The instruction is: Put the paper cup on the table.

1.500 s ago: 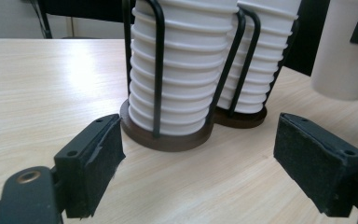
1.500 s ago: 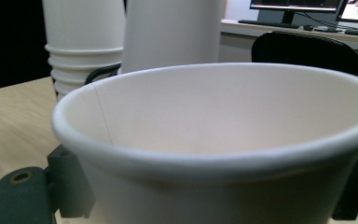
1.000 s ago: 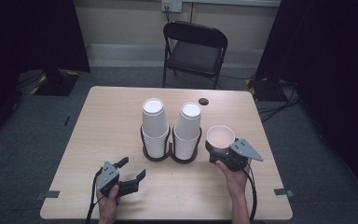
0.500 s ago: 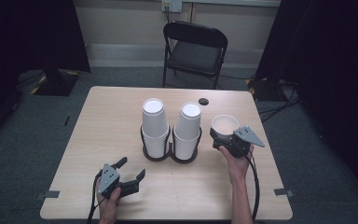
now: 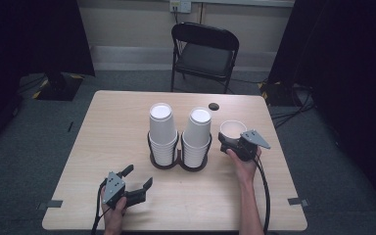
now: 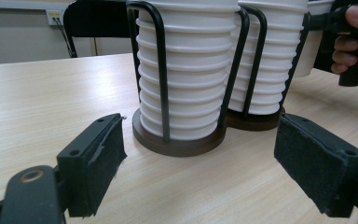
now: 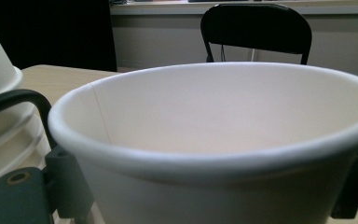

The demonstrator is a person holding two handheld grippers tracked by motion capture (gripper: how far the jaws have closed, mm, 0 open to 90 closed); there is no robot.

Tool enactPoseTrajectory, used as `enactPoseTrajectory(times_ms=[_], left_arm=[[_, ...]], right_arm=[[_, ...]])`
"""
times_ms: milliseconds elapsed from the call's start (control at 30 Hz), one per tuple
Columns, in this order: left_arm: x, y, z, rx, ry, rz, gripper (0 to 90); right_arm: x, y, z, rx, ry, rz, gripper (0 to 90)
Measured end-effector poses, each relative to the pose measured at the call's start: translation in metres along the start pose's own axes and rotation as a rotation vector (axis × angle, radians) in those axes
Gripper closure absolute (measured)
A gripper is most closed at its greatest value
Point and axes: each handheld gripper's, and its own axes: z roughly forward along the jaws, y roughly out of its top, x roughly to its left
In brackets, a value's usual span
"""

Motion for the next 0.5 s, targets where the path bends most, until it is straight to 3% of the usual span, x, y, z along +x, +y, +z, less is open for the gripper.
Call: enactPoseTrajectory(times_ms=[367, 500], left_arm=[[0.0, 0.0, -0.001, -0.011, -0.003, -0.006, 15.8], [0.0, -0.001, -0.001, -0.016, 0.002, -0.007, 15.8]], right_arm=[[0.003, -0.008, 0.008, 0.033, 0.019, 0.002, 11.7], [0.003, -0.011, 0.009, 0.062, 0.011, -0.023, 11.7]])
